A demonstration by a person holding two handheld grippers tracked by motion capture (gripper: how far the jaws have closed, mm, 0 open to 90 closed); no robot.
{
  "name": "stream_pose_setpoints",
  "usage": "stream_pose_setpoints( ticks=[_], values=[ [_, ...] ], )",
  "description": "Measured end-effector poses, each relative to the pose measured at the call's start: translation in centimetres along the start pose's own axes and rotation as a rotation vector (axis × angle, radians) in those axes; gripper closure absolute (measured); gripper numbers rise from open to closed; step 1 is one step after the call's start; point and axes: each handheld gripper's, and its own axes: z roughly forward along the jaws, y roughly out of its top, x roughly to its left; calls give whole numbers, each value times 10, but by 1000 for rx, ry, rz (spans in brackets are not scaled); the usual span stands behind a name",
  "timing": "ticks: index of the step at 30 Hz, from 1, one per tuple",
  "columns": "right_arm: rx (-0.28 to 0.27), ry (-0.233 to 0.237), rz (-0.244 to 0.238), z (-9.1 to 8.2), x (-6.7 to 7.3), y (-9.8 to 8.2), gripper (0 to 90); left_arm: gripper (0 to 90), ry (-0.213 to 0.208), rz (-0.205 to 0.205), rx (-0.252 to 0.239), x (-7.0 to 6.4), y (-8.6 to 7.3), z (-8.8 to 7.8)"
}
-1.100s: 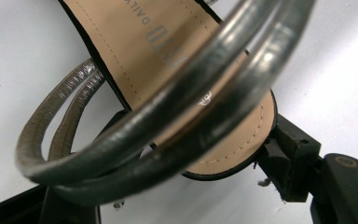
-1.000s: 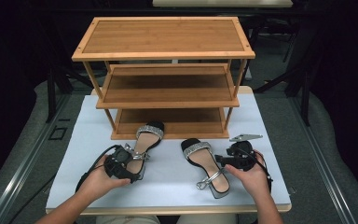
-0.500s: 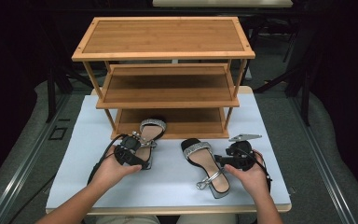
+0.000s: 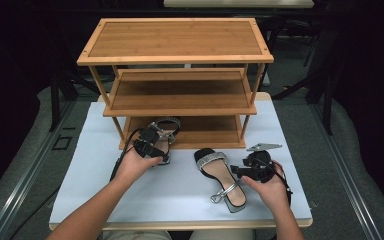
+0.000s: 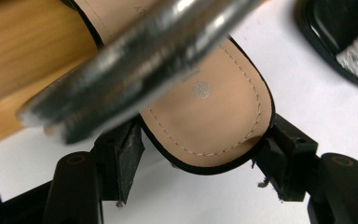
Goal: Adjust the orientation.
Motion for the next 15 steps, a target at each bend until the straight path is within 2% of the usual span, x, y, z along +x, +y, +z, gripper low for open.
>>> stream_pose_setpoints(
  ticks=[4, 6, 8, 14, 15],
  values=[
    [-1, 0, 1, 0, 0, 0, 414, 360, 18, 10, 1, 2, 8, 4],
    [2, 5, 0, 0, 0, 0, 414, 360, 35, -5, 3, 2, 12, 4],
    [3, 10, 0, 0, 0, 0, 414, 360, 8, 11, 4, 6, 16, 5],
    [-4, 3, -3, 0, 0, 0, 414, 361, 10, -2, 3, 9, 24, 6],
    [-4, 3, -2, 0, -1, 0, 414, 361, 8, 128, 3, 18, 29, 7]
  ],
)
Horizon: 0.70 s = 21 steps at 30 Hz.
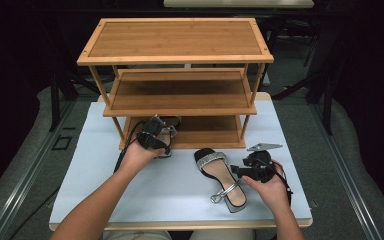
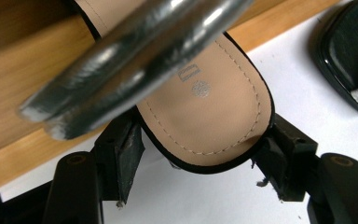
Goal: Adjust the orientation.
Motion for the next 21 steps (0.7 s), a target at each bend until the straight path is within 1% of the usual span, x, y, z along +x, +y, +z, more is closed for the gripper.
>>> stream_pose_setpoints(
  ticks=[1, 2, 3, 5, 6, 7, 8, 9, 10, 11, 12, 13, 14, 15, 17, 18, 19, 20, 21],
  values=[
    [0, 0, 0, 0, 0, 0, 414, 361, 4, 1, -2, 1, 1, 1],
    [2, 1, 2, 0, 0, 0, 414, 362, 9, -42, -9, -2, 1, 3],
    [2, 1, 2, 0, 0, 0, 414, 362, 19, -47, -3, -3, 1, 5],
    [1, 0, 0, 0, 0, 0, 414, 364, 35, -26, 3, 1, 2, 12],
    [1, 0, 0, 0, 0, 0, 414, 363, 35, -26, 3, 1, 2, 12],
    [1, 1, 1, 0, 0, 0, 413, 363, 34, -79, -9, -3, 1, 13],
    [4, 1, 1, 0, 0, 0, 413, 362, 35, -66, -13, -2, 0, 13],
    [4, 1, 1, 0, 0, 0, 413, 362, 38, -44, -16, 0, 0, 13],
    [3, 9, 0, 0, 0, 0, 413, 362, 30, -65, -14, 0, 0, 12],
    [4, 9, 0, 0, 0, 0, 413, 362, 30, -65, -14, 0, 0, 12],
    [4, 9, 0, 0, 0, 0, 413, 362, 30, -44, -13, 2, 0, 12],
    [2, -1, 2, 0, 1, 0, 412, 362, 30, -31, -15, 3, 0, 12],
    [2, 0, 1, 0, 1, 0, 412, 362, 30, -31, -15, 3, 0, 12],
    [2, 2, 1, 1, 1, 0, 412, 363, 31, -48, -13, 2, 0, 12],
    [2, 2, 0, 1, 1, 0, 412, 362, 32, -41, -14, 2, 0, 12],
    [1, 1, -3, 1, 1, 0, 412, 363, 37, -8, -12, 4, 0, 12],
    [6, 2, -4, 1, 1, 0, 411, 363, 37, -60, -19, 1, -1, 12],
    [7, 2, -4, 1, 1, 0, 411, 363, 31, -43, -22, 3, -2, 12],
    [8, 3, -2, 1, 1, 0, 411, 364, 29, -62, -25, 3, -3, 12]
  ],
)
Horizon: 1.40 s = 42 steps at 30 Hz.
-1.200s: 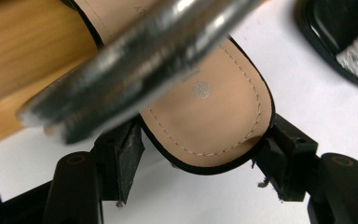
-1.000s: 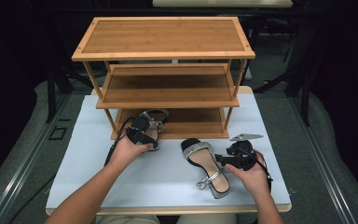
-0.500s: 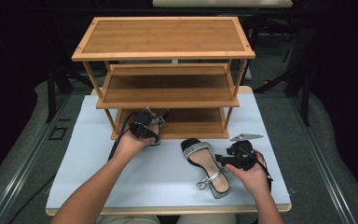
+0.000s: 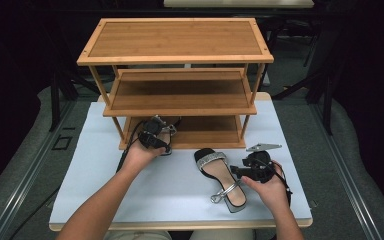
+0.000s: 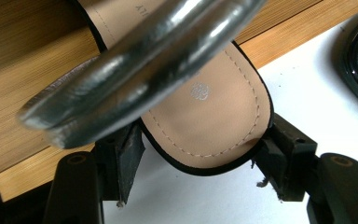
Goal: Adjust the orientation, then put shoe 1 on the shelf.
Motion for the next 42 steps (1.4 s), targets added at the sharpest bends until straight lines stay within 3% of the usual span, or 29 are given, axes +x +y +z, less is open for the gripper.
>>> stream_pose_setpoints(
  ticks=[2, 3, 5, 6, 7, 8, 9, 10, 14, 15, 17, 20, 26, 29, 31, 32, 33, 34, 35, 36, 37, 38, 39, 40, 41, 42],
  values=[
    [1, 3, 3, 0, -1, 0, 411, 368, 5, 50, 1, 5, 0, -1],
    [-1, 2, 4, 0, -1, 0, 411, 370, 6, 7, -4, 2, -2, -1],
    [0, 2, 6, 0, -1, -1, 411, 371, 3, 13, -3, 1, -1, -1],
    [1, 3, 6, 0, -1, -1, 411, 370, 13, 63, 0, 4, 0, -2],
    [1, 4, 6, 0, -1, -1, 411, 370, 14, 57, 0, 3, 0, -2],
    [1, 4, 6, 0, -1, -1, 411, 371, 4, 100, -4, 6, 0, -2],
    [1, 3, 4, 0, 0, -1, 410, 373, 7, 0, -11, -1, -3, -2],
    [2, 0, 3, 0, 0, -1, 410, 379, -5, -54, -20, -5, -6, -3],
    [9, -6, 3, 0, 0, -2, 410, 371, -22, -42, -46, -8, -16, -15],
    [7, -10, 2, -1, 1, -2, 410, 372, -19, -62, -54, -10, -20, -19],
    [14, -4, -2, -2, 3, -2, 410, 374, -77, -58, -70, -8, -29, -24],
    [25, -2, -14, -6, 6, -1, 408, 389, -84, -55, -100, -5, -44, -33],
    [26, -18, 12, -13, 10, 5, 382, 406, -85, -17, -55, -1, -61, -47],
    [84, 5, 20, -11, 14, 8, 383, 418, -103, -18, -65, 2, -67, -54],
    [122, -33, 8, -10, 19, 11, 398, 431, -117, -17, -60, 3, -69, -56],
    [135, 27, -2, -10, 19, 13, 398, 432, -119, -10, -50, 4, -70, -56],
    [149, -51, -10, -10, 24, 16, 396, 434, -125, -5, -40, 5, -71, -57],
    [157, 71, -5, -10, 22, 18, 388, 435, -136, -5, -38, 6, -72, -57],
    [170, -37, -16, -10, 27, 21, 377, 441, -148, -6, -47, 6, -73, -58],
    [184, -18, -13, -10, 28, 24, 368, 444, -160, -7, -47, 7, -74, -60],
    [202, 54, -11, -9, 27, 26, 359, 445, -172, -11, -47, 7, -75, -61],
    [218, 38, -15, -8, 29, 28, 355, 445, -172, -8, -50, 7, -75, -62],
    [235, -38, -31, -6, 33, 29, 353, 445, -178, -15, -58, 7, -76, -63],
    [250, -39, -39, -5, 33, 30, 345, 446, -179, -8, -63, 7, -77, -64],
    [265, 12, -35, -3, 32, 31, 343, 448, -179, -10, -67, 7, -77, -65],
    [276, 10, -42, -2, 33, 32, 343, 450, -185, -2, -61, 8, -78, -66]
  ],
)
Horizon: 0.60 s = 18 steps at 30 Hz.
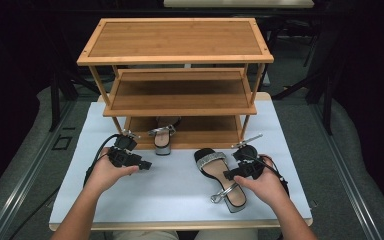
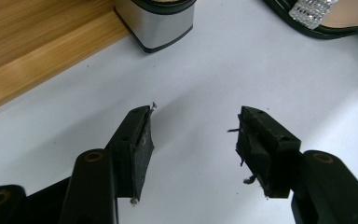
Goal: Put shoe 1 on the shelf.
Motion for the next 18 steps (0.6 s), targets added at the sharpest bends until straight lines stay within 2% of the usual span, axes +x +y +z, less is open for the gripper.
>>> stream_pose_setpoints(
  ticks=[1, 2, 3, 4, 6, 7, 9, 16, 18],
  values=[
    [7, -38, 2, 2, 2, 1, 343, 451, -1, 5, 0, 0, 0, -1],
    [22, -27, -4, 3, 2, 3, 347, 451, 0, 5, -5, 0, -1, -1],
    [35, -74, -18, 4, 4, 4, 355, 453, -2, 6, -6, 0, -1, -2],
    [44, -63, -30, 5, 4, 5, 360, 456, -2, 6, -6, 1, -1, -2],
    [60, -93, -51, 7, 7, 7, 367, 457, -2, 5, -11, 0, -1, -2],
    [70, -102, -42, 8, 8, 9, 368, 457, -5, 5, -12, 1, -1, -2],
    [75, -77, -12, 10, 9, 12, 391, 454, -10, 3, -15, 1, -1, -3],
    [101, -70, -34, 15, 12, 19, 408, 442, -25, -13, -30, 4, -2, -5],
    [105, -49, -18, 17, 12, 21, 409, 441, -24, -17, -37, 6, -3, -6]
  ],
)
